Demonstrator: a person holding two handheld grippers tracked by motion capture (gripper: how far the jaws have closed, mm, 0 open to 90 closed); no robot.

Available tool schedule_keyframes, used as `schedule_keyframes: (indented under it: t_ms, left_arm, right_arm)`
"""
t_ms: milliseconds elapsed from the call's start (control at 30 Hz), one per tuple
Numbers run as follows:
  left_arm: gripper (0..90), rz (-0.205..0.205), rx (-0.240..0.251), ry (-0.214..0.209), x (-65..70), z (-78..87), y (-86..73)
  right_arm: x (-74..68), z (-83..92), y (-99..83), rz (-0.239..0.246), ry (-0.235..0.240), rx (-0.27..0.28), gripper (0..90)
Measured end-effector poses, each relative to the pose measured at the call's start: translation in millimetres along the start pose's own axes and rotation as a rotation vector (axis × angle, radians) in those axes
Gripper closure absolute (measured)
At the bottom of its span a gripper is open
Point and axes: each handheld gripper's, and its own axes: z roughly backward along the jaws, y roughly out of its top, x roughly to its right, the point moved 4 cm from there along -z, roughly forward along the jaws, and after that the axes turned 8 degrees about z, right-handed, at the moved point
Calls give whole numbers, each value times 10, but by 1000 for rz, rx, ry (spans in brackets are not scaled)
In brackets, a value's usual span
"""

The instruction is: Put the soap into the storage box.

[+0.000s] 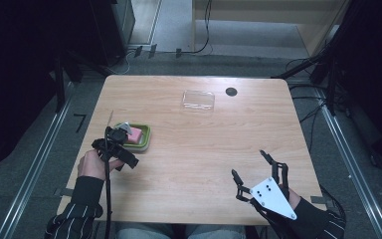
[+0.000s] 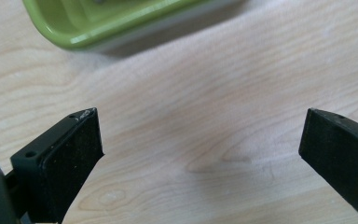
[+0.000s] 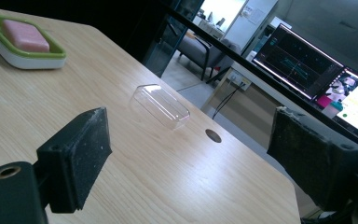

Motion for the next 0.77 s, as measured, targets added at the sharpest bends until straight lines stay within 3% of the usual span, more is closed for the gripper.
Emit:
schedule_keyframes:
  t_ms: [333, 533, 767]
  left_arm:
    - [0, -24, -38, -9, 17, -68, -214]
    - [0, -2, -28, -9, -18, -78, -290]
    - [0, -1, -53, -3, -40, -171, -361]
  right_arm:
    - [1, 12, -4, 1, -2, -2, 132]
    - [2, 18, -8, 4, -3, -4, 132]
    - [10, 32, -18, 7, -11, -3, 132]
